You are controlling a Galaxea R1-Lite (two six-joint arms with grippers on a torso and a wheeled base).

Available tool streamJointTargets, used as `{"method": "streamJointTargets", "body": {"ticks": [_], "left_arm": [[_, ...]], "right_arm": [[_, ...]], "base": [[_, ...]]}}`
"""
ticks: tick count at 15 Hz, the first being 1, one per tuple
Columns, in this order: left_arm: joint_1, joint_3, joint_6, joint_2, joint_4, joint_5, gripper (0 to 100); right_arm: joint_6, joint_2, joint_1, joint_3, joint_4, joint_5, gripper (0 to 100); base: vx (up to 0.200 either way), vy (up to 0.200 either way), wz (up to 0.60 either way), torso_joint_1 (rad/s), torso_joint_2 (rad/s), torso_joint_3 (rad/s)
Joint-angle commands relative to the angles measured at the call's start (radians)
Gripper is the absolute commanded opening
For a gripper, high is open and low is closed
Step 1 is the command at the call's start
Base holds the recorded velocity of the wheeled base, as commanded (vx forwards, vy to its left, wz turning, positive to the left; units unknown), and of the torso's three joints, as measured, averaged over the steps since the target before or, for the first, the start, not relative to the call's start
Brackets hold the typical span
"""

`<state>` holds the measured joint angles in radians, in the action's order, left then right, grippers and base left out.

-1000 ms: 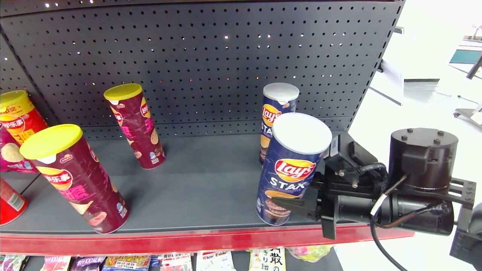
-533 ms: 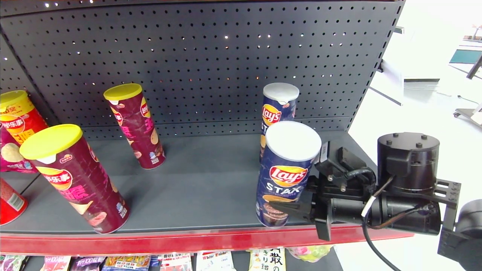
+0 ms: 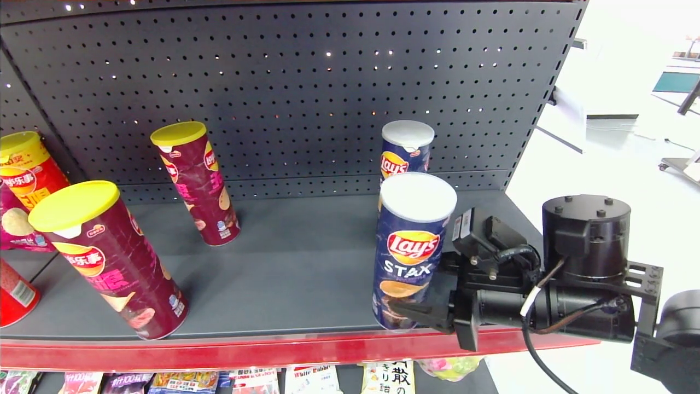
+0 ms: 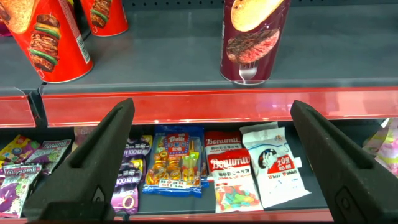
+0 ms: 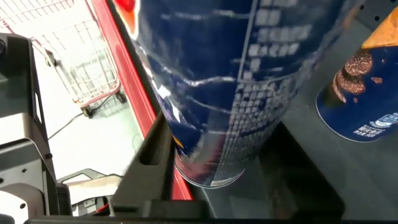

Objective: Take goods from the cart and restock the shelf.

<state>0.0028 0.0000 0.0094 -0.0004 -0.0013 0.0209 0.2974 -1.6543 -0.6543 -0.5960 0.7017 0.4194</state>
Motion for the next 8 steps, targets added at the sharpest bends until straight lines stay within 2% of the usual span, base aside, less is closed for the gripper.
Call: {"method": "streamJointTargets", "body": {"ticks": [1, 4, 8], "left_arm": [[0.000, 0.000, 0.000, 0.000, 0.000, 0.001, 100], [0.000, 0.000, 0.000, 0.000, 0.000, 0.001, 100], [0.000, 0.000, 0.000, 0.000, 0.000, 0.001, 100]], "right_arm": [[-0.001, -0.002, -0.001, -0.001, 0.001, -0.001, 100], [0.000, 0.004, -0.001, 0.004, 0.002, -0.002, 100], [-0.037, 0.041, -0.001, 0.030, 0.009, -0.068, 100]], "base": [[0.000, 0.000, 0.00, 0.000, 0.00, 0.000], [0.000, 0.000, 0.00, 0.000, 0.00, 0.000], [0.000, 0.000, 0.00, 0.000, 0.00, 0.000]]}}
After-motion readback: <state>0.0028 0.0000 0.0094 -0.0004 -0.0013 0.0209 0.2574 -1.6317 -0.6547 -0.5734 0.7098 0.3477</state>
